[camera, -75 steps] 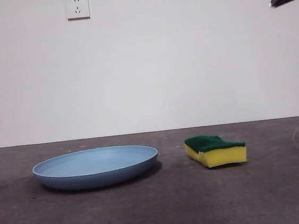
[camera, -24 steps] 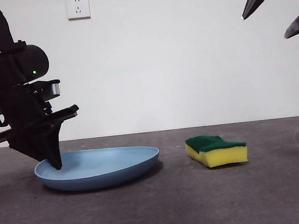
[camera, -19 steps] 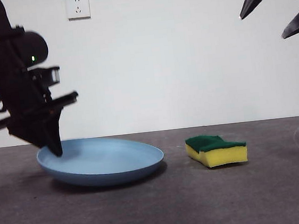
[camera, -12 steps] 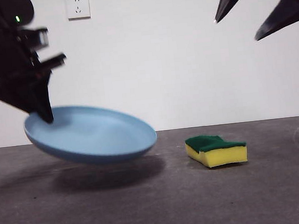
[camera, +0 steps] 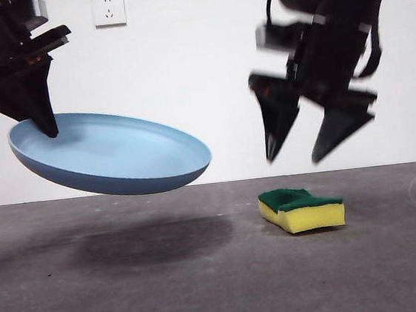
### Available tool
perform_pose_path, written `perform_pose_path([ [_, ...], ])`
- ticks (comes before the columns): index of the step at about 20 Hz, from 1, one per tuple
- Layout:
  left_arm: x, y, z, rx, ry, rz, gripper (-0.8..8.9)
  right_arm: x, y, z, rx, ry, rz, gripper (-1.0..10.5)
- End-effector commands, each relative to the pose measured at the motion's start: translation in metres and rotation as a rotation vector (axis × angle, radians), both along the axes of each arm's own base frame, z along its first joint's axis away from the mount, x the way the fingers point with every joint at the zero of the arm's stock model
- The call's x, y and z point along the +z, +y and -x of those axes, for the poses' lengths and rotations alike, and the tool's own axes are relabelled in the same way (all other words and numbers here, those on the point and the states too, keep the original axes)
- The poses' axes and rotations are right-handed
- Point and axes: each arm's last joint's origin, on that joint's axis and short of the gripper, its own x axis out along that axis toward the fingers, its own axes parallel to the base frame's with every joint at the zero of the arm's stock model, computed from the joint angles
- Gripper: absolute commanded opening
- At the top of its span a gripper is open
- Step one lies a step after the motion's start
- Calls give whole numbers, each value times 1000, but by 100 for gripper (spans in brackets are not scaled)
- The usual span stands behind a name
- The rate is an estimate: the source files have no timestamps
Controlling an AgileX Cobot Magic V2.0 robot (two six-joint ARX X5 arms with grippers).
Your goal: Pick up the plate,pick up the cloth,clean the plate with the cloth
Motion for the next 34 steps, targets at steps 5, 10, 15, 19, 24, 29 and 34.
perform_pose_path([
  [5,-3,-18,5,-77,-5,-7,-8,-44,8,-15,7,77,47,369],
  [10,-3,-28,8,-109,-9,-8,-8,-52,8,-17,8,74,89,100],
  [15,-3,-27,9,-103,-9,-18,-8,-52,6,-17,0,60,132,-16],
  [19,-3,-26,6,-64,-34,-70,-8,-18,8,-8,12,28,-21,-12],
  [24,-5,-29,-1,-9,-59,-42,-8,48,7,22,-9,-111,-163,-13],
  [29,-2,-45,1,-33,-92,18,-8,77,27,53,122,-159,-252,-13],
  [34,-1,-61,8,-109,-71,105,-8,67,50,60,138,-210,-148,-13],
])
